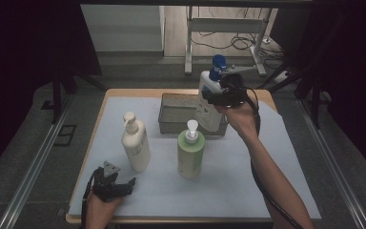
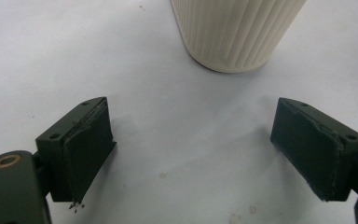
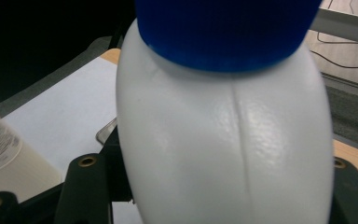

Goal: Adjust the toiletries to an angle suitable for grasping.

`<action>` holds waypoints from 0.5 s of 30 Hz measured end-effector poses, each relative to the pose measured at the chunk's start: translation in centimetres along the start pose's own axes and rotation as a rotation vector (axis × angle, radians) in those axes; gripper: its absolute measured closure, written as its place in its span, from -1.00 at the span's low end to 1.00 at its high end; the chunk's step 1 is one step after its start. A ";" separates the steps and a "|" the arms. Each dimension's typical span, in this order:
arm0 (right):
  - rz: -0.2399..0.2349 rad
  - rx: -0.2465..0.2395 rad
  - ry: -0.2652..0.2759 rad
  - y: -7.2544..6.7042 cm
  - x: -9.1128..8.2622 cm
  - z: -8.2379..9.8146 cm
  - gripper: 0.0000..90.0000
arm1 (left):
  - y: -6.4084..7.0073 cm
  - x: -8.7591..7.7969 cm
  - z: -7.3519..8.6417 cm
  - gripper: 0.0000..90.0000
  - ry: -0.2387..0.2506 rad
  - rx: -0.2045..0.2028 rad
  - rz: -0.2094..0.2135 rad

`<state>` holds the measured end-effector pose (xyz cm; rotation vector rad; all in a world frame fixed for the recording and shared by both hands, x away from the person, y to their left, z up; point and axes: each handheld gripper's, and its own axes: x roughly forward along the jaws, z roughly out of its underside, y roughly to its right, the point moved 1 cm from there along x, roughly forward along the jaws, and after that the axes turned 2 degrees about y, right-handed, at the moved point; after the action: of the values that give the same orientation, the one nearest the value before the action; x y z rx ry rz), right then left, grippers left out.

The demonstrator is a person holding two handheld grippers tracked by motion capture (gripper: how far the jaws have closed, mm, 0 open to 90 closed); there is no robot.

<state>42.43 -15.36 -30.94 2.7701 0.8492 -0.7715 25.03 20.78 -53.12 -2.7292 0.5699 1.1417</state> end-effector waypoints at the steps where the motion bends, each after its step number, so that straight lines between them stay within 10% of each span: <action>1: 0.002 0.002 0.001 0.0 0.2 -0.1 -0.11 | 0.0 0.0 0.0 -0.73 0.000 0.000 0.000; 15: 0.045 0.018 0.012 0.5 3.0 -1.4 -0.11 | 0.0 0.0 0.0 -0.73 0.001 0.000 -0.001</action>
<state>45.47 -13.89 -31.27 2.8018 0.7827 -0.7592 25.03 20.79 -53.14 -2.7298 0.5690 1.1407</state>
